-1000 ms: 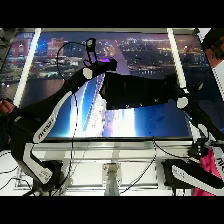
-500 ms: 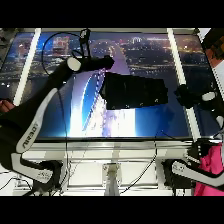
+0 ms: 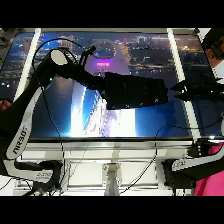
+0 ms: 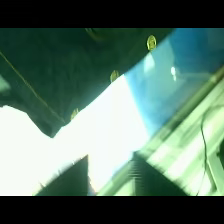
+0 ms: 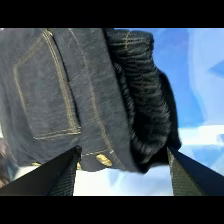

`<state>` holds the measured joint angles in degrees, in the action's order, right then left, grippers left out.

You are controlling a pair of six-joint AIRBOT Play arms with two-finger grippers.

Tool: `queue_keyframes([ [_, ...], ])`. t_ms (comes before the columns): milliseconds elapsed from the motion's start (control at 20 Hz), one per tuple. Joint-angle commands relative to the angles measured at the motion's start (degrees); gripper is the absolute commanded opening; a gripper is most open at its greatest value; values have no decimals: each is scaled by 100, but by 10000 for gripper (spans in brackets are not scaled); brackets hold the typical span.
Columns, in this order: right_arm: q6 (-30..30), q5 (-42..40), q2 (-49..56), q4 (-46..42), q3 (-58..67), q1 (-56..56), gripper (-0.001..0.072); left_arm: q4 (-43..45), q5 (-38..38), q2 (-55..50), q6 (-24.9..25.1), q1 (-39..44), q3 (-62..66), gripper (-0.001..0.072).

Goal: Fold the clothes and pants, and hang the long-sleeved shirts on hangers.

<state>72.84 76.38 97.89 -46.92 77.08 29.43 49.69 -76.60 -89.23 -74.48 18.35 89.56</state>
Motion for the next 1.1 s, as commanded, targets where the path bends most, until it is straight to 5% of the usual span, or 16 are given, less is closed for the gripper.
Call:
queue_keyframes([
  [0, -133, 387, 621, -315, 584, -173, 620, -4, -411, 17, -35, -11, -2, 12],
  [850, 103, 411, 1141, -758, 988, -802, 611, -24, -577, 17, -33, -11, -2, 12],
  [1000, 107, 313, 1139, -756, 988, -955, 496, -24, -575, 17, -31, -11, -2, 11],
  [1050, 105, 315, 1139, -754, 988, -994, 398, -24, -575, 17, -31, -11, -2, 12],
])
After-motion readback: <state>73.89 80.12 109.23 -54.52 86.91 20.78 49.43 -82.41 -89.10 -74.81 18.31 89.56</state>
